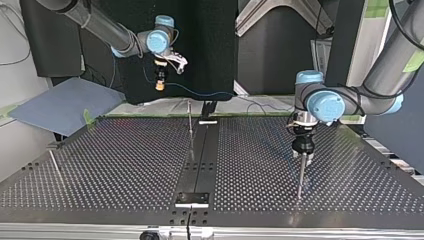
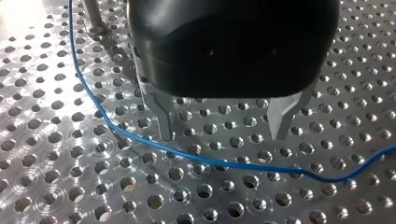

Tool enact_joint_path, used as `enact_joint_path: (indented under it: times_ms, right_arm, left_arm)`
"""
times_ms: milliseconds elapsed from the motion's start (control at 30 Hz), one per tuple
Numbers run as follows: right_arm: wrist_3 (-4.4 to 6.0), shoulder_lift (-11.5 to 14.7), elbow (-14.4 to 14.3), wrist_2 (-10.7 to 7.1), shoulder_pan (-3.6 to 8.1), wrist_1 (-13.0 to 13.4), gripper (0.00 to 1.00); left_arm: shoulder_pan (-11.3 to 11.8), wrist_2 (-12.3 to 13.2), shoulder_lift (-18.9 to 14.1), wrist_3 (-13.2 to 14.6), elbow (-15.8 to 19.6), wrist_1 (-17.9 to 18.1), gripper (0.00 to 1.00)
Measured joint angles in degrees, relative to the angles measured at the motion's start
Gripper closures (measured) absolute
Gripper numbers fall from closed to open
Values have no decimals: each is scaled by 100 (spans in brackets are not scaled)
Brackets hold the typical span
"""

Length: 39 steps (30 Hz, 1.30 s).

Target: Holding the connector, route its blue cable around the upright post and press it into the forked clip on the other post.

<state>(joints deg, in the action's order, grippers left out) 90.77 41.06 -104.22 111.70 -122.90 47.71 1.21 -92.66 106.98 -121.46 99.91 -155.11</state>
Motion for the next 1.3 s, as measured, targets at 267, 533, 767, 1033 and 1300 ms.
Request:
enact_joint_path:
  times_ms: [267, 533, 767, 1033, 1300]
  right_arm:
    - [14, 420, -112, -254, 139, 130, 100]
    - [19, 620, -248, -620, 341, 201, 100]
    - [142, 627, -508, -958, 496, 487, 100]
    - [194, 626, -551, -1386, 569, 695, 100]
    - [197, 616, -556, -1780, 577, 718, 100]
  left_arm:
    - [0, 1, 1, 0, 0, -11, 0]
    - [0, 6, 1, 0, 0, -11, 0]
    - [0, -2, 0, 0, 0, -47, 0]
    - [-36, 66, -8, -165, 0, -194, 0]
    - [-8, 296, -285, -598, 20, -381, 0]
